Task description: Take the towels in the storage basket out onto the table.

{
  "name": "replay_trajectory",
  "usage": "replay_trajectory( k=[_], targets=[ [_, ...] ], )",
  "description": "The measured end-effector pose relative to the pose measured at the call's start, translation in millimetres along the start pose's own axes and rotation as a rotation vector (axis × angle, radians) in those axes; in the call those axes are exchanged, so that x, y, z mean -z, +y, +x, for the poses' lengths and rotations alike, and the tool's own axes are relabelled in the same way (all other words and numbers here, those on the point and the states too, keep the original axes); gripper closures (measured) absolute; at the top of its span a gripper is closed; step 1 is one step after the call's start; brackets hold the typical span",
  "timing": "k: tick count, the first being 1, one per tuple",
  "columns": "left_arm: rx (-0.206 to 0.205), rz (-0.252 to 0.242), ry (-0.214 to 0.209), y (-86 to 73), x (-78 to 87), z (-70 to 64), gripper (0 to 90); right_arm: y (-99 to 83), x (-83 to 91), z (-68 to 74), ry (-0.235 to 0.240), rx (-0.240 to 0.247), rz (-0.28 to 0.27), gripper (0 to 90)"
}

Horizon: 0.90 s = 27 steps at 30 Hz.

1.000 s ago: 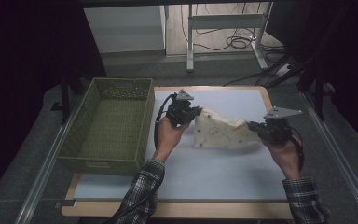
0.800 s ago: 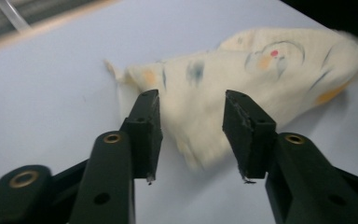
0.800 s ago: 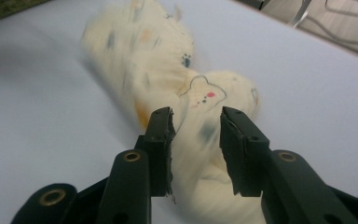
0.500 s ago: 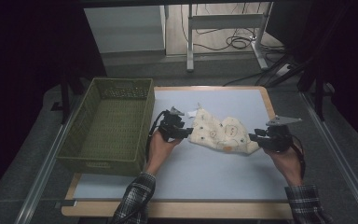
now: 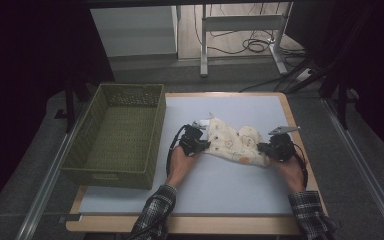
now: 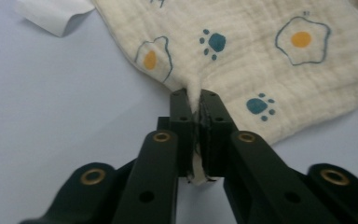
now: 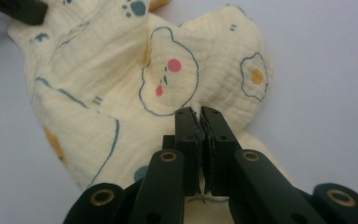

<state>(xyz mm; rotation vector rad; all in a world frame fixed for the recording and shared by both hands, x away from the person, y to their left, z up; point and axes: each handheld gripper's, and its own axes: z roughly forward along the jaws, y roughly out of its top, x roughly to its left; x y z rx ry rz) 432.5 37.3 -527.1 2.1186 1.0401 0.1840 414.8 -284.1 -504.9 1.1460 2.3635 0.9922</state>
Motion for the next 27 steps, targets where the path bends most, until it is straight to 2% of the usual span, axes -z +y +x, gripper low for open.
replay_trajectory(
  k=[3, 5, 7, 9, 10, 11, 14, 19, 22, 24, 27],
  targets=[
    [-0.014, 0.003, 0.005, -4.5, 14.9, -6.3, 86.4, -5.9, 8.1, 5.8, 0.004, 0.013, -0.007, 86.3],
    [-0.011, 0.005, -0.013, -9.4, 24.1, -10.3, 86.4, -11.5, 18.6, 11.3, 0.011, 0.028, -0.009, 86.3],
    [-0.014, 0.028, -0.03, -20.0, 36.3, -18.9, 85.8, -17.4, 27.5, 17.4, 0.031, 0.03, -0.006, 86.2],
    [-0.023, 0.036, -0.035, -26.5, 41.5, -23.4, 78.2, -26.1, 36.7, 25.9, 0.065, 0.039, 0.01, 83.5],
    [-0.027, 0.027, -0.012, -29.6, 44.7, -25.4, 73.0, -28.4, 38.8, 28.4, 0.072, 0.045, 0.018, 79.9],
    [-0.028, 0.014, 0.017, -30.7, 48.3, -25.8, 65.8, -30.6, 41.5, 30.8, 0.068, 0.056, 0.025, 76.1],
    [-0.011, -0.016, 0.033, -23.9, 52.4, -19.6, 61.0, -26.5, 49.1, 29.4, 0.043, 0.053, 0.008, 68.7],
    [-0.018, -0.028, 0.077, -5.7, 40.4, -8.8, 60.2, -5.4, 46.7, 13.9, -0.008, 0.04, -0.026, 68.5],
    [0.0, -0.029, 0.07, 1.8, 27.2, -0.7, 57.0, 7.0, 38.8, 3.7, -0.031, 0.022, -0.04, 68.2],
    [0.022, -0.028, 0.069, 6.0, 17.5, 3.9, 52.1, 14.3, 34.2, -2.5, -0.053, 0.004, -0.052, 65.0],
    [0.025, -0.026, 0.087, 11.0, 4.4, 6.5, 49.5, 21.5, 28.4, -10.2, -0.064, -0.025, -0.065, 63.3]
  ],
)
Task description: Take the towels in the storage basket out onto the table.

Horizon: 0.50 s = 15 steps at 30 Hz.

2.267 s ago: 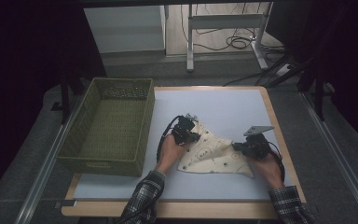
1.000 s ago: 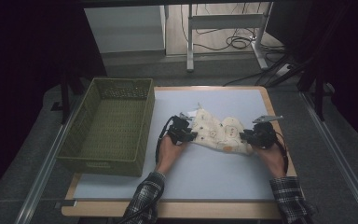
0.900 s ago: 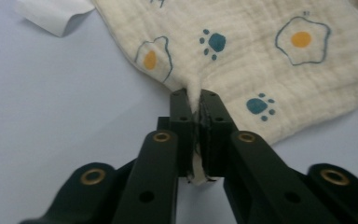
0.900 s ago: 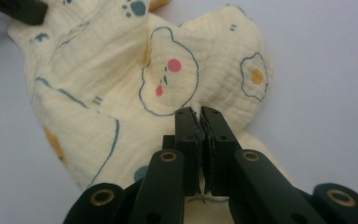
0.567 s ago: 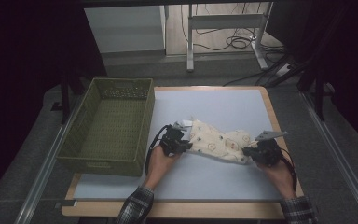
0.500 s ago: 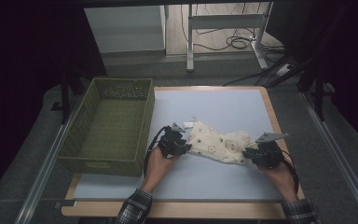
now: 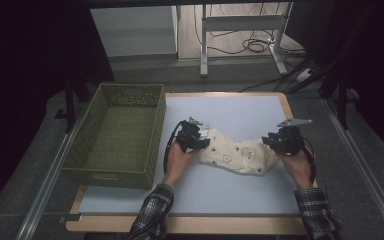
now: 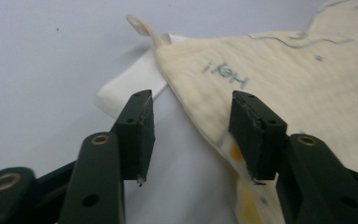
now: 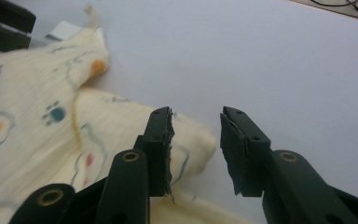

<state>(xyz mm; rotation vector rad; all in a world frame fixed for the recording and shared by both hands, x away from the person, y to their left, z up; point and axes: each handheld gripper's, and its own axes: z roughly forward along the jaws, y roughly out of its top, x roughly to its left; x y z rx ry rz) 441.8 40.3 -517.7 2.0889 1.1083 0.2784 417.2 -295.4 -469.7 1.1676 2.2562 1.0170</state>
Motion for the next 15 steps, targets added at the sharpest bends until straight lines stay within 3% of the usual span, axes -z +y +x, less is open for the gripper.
replay_trajectory(
  k=[4, 7, 10, 12, 15],
  targets=[
    [-0.026, 0.044, 0.018, -1.9, -13.1, -6.8, 49.6, 2.2, -20.8, -5.9, -0.002, -0.018, 0.044, 59.3],
    [-0.055, 0.035, 0.046, -6.0, -13.8, -11.4, 51.2, -8.0, -34.5, -3.1, 0.01, -0.002, 0.105, 58.7],
    [-0.053, 0.028, 0.033, -8.3, -12.5, -13.2, 56.9, -21.2, -39.4, 0.0, 0.007, 0.018, 0.163, 58.8],
    [-0.053, 0.03, 0.016, -9.0, -11.6, -14.8, 64.9, -27.6, -34.4, 0.2, 0.03, -0.014, 0.135, 70.6],
    [-0.055, 0.035, -0.041, -9.7, -11.3, -17.5, 82.8, -29.6, -29.3, 4.4, 0.063, 0.005, 0.144, 85.2]
  ],
)
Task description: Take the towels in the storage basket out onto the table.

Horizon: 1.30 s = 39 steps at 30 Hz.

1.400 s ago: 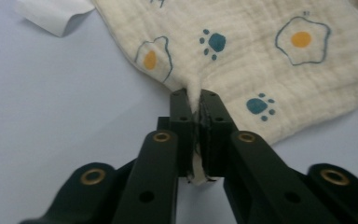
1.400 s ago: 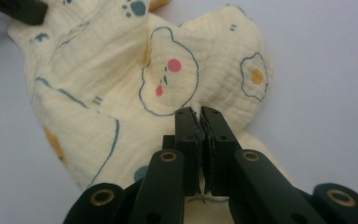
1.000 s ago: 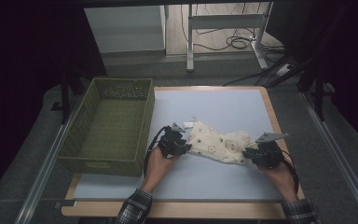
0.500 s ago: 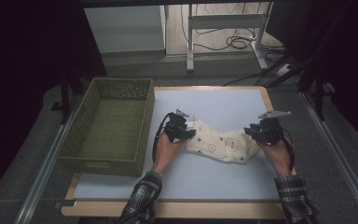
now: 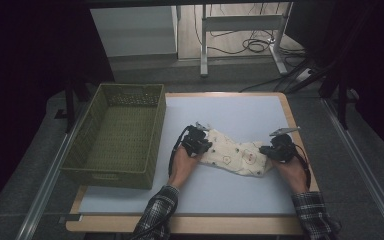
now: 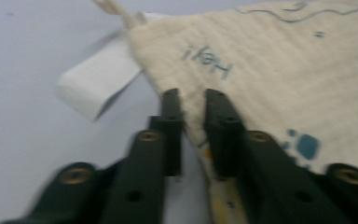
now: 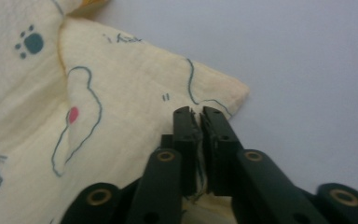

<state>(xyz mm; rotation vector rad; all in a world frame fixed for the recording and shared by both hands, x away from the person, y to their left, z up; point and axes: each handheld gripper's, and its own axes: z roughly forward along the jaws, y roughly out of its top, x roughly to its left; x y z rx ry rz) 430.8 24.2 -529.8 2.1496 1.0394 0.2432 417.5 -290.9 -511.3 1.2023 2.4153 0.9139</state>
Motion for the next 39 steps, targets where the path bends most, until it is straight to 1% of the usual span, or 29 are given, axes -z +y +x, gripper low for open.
replay_trajectory(
  k=[1, 3, 4, 6, 7, 8, 11, 14, 16, 17, 18, 19, 20, 22, 24, 26, 27, 28, 30, 32, 33, 34, 35, 36, 37, 38, 39],
  targets=[
    [-0.008, -0.001, 0.007, -0.3, 0.3, -2.1, 87.6, 0.3, 1.0, 2.5, -0.01, 0.016, 0.004, 86.2],
    [-0.038, -0.006, 0.018, -1.6, 3.5, -4.9, 88.8, 1.2, 3.9, 5.8, -0.03, 0.044, 0.007, 86.9],
    [-0.026, -0.028, 0.01, -3.0, 6.6, -5.1, 89.1, 1.8, 7.3, 6.6, -0.036, 0.05, -0.008, 87.1],
    [-0.028, -0.051, 0.015, -4.3, 14.2, -3.2, 89.2, 4.6, 19.7, 7.1, -0.044, 0.051, -0.042, 87.3],
    [-0.03, -0.06, 0.02, -4.5, 17.7, -2.3, 89.2, 5.6, 23.6, 7.0, -0.05, 0.056, -0.051, 87.4],
    [-0.023, -0.071, 0.017, -4.6, 21.2, -1.4, 89.2, 6.6, 27.7, 7.1, -0.052, 0.054, -0.058, 87.5],
    [-0.019, -0.12, 0.017, -4.3, 39.2, 1.3, 89.1, 10.4, 43.6, 7.6, -0.056, 0.061, -0.095, 87.5],
    [-0.028, -0.15, 0.025, -1.9, 54.7, 2.7, 89.4, 15.0, 58.0, 8.1, -0.067, 0.072, -0.133, 87.6],
    [-0.024, -0.156, 0.02, -0.1, 60.5, 4.0, 89.1, 19.0, 65.0, 6.7, -0.076, 0.075, -0.15, 87.6],
    [-0.015, -0.148, 0.002, 0.7, 61.1, 4.8, 88.6, 20.4, 66.7, 5.8, -0.074, 0.073, -0.155, 87.6],
    [-0.018, -0.151, 0.003, 0.4, 61.0, 4.3, 88.3, 21.9, 68.1, 4.2, -0.072, 0.067, -0.161, 87.6],
    [-0.027, -0.154, 0.013, -0.3, 59.8, 2.7, 88.5, 22.4, 68.2, 3.2, -0.072, 0.064, -0.162, 87.6],
    [-0.027, -0.145, 0.006, -0.5, 57.5, 2.1, 88.7, 22.6, 67.2, 2.2, -0.073, 0.06, -0.164, 87.6],
    [-0.035, -0.123, 0.008, -1.4, 52.9, 1.3, 89.0, 21.2, 64.4, 1.5, -0.068, 0.052, -0.155, 87.5],
    [-0.032, -0.104, 0.004, -3.9, 47.5, 1.2, 89.4, 17.7, 61.3, 1.0, -0.066, 0.049, -0.144, 87.5],
    [-0.036, -0.104, 0.013, -5.8, 46.5, 1.6, 89.5, 13.7, 59.6, 0.2, -0.064, 0.042, -0.135, 87.6],
    [-0.036, -0.107, 0.008, -6.1, 47.7, 2.7, 89.5, 12.5, 59.8, -0.3, -0.065, 0.042, -0.137, 87.6],
    [-0.041, -0.12, 0.014, -5.6, 50.3, 3.2, 89.6, 11.1, 61.6, -1.4, -0.067, 0.039, -0.142, 87.5],
    [-0.048, -0.148, 0.025, 2.3, 59.9, 5.6, 89.9, 13.0, 66.8, -4.0, -0.07, 0.031, -0.161, 87.7],
    [-0.052, -0.188, 0.049, 19.6, 72.4, 12.0, 90.0, 23.8, 73.9, -8.9, -0.096, 0.039, -0.177, 87.8],
    [-0.054, -0.216, 0.067, 40.6, 79.2, 19.4, 90.0, 30.9, 76.6, -11.8, -0.104, 0.041, -0.185, 87.9],
    [-0.06, -0.234, 0.091, 55.4, 81.4, 25.6, 89.6, 46.8, 79.0, -18.8, -0.114, 0.033, -0.209, 87.8],
    [-0.038, -0.23, 0.161, 78.4, 81.8, 38.5, 88.3, 58.0, 78.8, -24.6, -0.126, 0.027, -0.224, 87.5],
    [0.002, -0.21, 0.201, 88.8, 80.6, 45.3, 77.3, 76.1, 75.4, -37.1, -0.173, 0.027, -0.22, 83.9],
    [0.073, -0.191, 0.178, 96.8, 79.6, 53.6, 63.4, 84.4, 73.0, -43.9, -0.208, 0.015, -0.199, 74.8],
    [0.086, -0.209, 0.143, 95.1, 79.1, 54.1, 63.4, 92.4, 70.8, -52.2, -0.246, -0.021, -0.179, 69.1],
    [0.07, -0.219, 0.139, 89.9, 76.9, 49.8, 61.6, 93.2, 72.2, -55.4, -0.236, -0.043, -0.194, 69.1]
  ],
)
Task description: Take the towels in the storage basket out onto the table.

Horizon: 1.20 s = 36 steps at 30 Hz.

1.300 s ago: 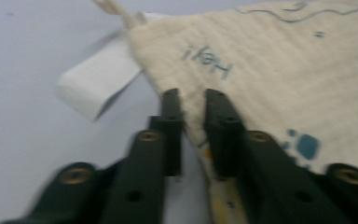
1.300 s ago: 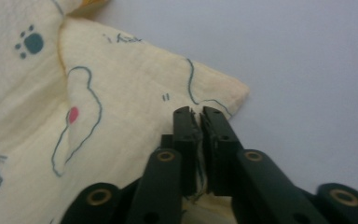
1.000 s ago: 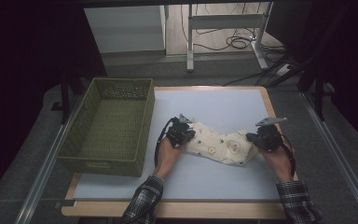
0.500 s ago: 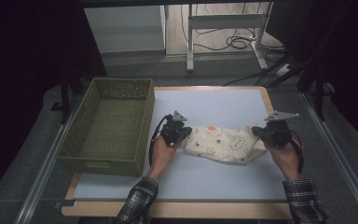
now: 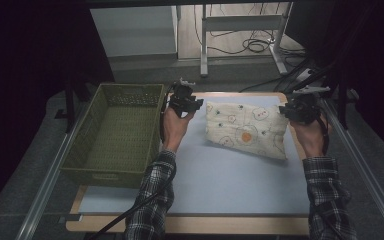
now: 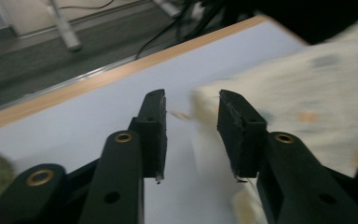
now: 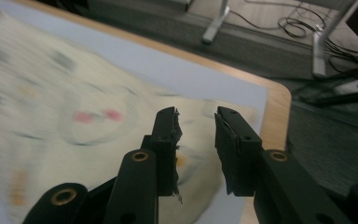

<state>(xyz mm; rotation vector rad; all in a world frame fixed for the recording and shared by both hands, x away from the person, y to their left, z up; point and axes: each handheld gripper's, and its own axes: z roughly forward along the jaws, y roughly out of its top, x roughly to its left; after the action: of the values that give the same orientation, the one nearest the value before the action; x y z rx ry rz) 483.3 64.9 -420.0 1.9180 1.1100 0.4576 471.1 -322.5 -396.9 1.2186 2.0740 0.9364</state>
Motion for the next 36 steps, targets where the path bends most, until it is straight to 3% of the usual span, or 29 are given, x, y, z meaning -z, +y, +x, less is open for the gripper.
replay_trajectory(
  k=[3, 8, 11, 14, 16, 19, 22, 25, 30, 32, 33, 34, 36],
  targets=[
    [-0.077, 0.036, -0.012, -24.6, -8.4, -12.3, 57.4, -15.6, 3.0, -0.6, 0.05, -0.012, -0.03, 67.7],
    [-0.063, 0.102, -0.107, -66.5, -31.1, -21.2, 55.8, -60.4, -1.9, 3.9, 0.107, -0.029, 0.039, 67.7],
    [-0.084, 0.131, -0.111, -78.9, -41.0, -25.8, 53.8, -81.7, 0.5, 8.7, 0.109, -0.002, 0.079, 67.7],
    [-0.074, 0.135, -0.157, -89.3, -43.5, -30.7, 57.3, -98.8, 8.5, 11.6, 0.119, -0.001, 0.088, 67.8],
    [-0.091, 0.159, -0.172, -96.2, -46.3, -36.9, 60.7, -107.9, 14.5, 13.7, 0.132, -0.005, 0.093, 68.3],
    [-0.105, 0.171, -0.177, -101.7, -50.2, -42.6, 63.6, -123.9, 24.1, 17.7, 0.148, 0.0, 0.106, 69.6],
    [-0.102, 0.158, -0.162, -99.6, -56.0, -43.1, 59.1, -134.6, 30.0, 18.9, 0.16, -0.008, 0.11, 69.4],
    [-0.107, 0.144, -0.147, -96.0, -63.1, -45.1, 56.0, -143.0, 33.3, 18.6, 0.165, -0.011, 0.109, 62.6],
    [-0.112, 0.141, -0.132, -93.9, -77.0, -48.5, 51.1, -149.3, 21.0, 18.8, 0.165, -0.019, 0.148, 57.5],
    [-0.117, 0.145, -0.136, -93.4, -76.7, -50.4, 56.1, -151.7, 14.1, 21.1, 0.17, -0.007, 0.159, 74.7],
    [-0.111, 0.146, -0.158, -93.4, -75.8, -51.0, 66.4, -151.9, 13.0, 22.7, 0.17, 0.002, 0.155, 80.9],
    [-0.124, 0.156, -0.159, -92.9, -73.7, -51.3, 75.5, -151.1, 13.3, 24.2, 0.175, 0.003, 0.149, 84.9],
    [-0.124, 0.164, -0.176, -90.4, -67.5, -52.1, 82.1, -147.0, 17.5, 27.0, 0.192, 0.003, 0.127, 86.1]
  ],
)
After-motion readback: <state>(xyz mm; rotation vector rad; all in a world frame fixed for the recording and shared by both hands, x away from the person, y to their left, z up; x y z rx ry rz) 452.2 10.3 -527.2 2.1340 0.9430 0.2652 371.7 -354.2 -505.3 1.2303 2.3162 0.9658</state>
